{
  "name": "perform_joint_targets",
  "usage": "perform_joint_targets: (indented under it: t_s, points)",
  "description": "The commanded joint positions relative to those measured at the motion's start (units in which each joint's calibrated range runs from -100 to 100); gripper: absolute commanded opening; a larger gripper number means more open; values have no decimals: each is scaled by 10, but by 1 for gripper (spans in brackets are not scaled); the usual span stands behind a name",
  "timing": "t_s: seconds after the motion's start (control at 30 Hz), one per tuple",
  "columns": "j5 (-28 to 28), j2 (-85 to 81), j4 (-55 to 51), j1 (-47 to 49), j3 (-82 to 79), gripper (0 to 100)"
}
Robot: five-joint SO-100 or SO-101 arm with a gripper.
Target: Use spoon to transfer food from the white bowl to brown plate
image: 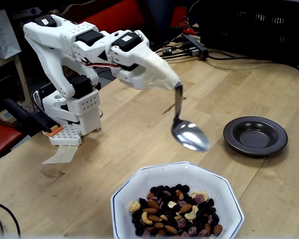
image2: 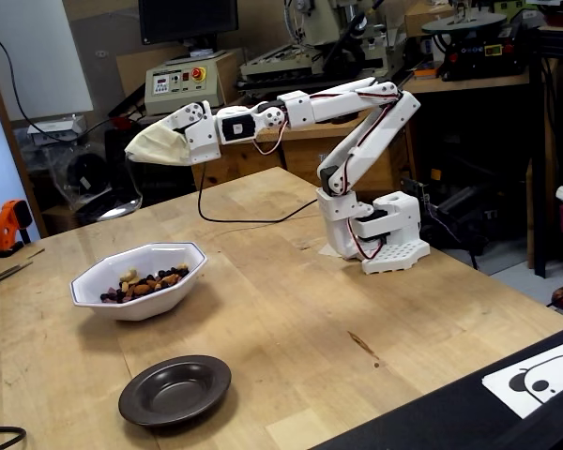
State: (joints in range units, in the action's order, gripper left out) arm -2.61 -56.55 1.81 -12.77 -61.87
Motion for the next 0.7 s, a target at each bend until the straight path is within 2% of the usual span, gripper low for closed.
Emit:
perform_joint_targets:
  t_s: [0.0,0.23,0.67]
  points:
    - [1,-9,12,-46,10,4]
    - [1,-1,14,-112,9,4]
    - [1,0,16,-120,-1,4]
